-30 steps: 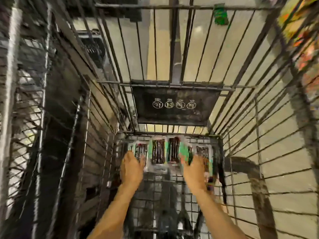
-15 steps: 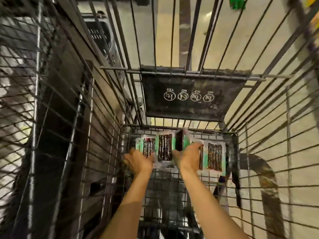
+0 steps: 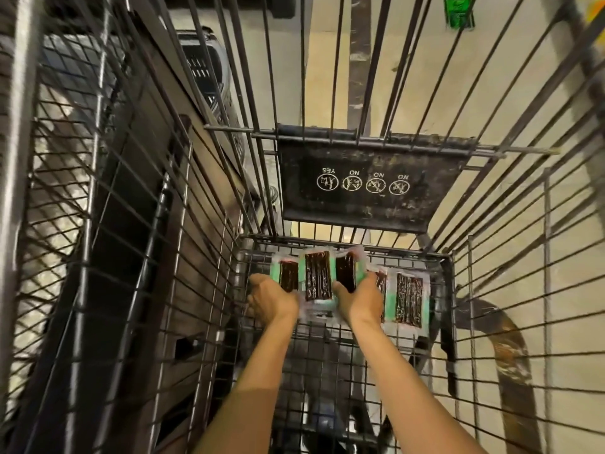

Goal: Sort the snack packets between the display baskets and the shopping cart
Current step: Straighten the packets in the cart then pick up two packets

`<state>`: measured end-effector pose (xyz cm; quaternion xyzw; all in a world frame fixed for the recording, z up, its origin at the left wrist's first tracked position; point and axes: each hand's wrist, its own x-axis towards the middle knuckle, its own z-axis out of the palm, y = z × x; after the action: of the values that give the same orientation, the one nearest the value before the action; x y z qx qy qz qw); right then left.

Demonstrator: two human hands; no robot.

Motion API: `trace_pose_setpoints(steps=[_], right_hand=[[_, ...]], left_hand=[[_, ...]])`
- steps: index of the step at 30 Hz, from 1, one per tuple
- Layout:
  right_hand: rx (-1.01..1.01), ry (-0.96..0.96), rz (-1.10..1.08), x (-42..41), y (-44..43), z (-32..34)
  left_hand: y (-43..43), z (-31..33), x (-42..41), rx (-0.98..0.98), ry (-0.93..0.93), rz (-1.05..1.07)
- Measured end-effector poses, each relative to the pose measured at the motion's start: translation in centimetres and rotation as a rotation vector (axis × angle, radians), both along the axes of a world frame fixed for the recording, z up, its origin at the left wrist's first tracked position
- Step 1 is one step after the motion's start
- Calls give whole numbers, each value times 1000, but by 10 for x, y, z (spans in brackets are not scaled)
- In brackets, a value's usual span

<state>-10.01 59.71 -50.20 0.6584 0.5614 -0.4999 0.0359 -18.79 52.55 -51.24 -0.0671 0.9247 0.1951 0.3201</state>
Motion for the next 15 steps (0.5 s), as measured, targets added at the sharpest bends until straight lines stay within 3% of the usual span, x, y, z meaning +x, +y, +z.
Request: trace_pose_setpoints(steps=[6,11,15], right_hand=[[-12,126,0,14,3,3],[-130,199,-120,23,0,6],[-111,205,-3,23,-9,6]], left_hand=[[-3,0,1,213,-100,-68],[-14,11,0,356,-154,-1],[-20,15,-1,487,-208,30]])
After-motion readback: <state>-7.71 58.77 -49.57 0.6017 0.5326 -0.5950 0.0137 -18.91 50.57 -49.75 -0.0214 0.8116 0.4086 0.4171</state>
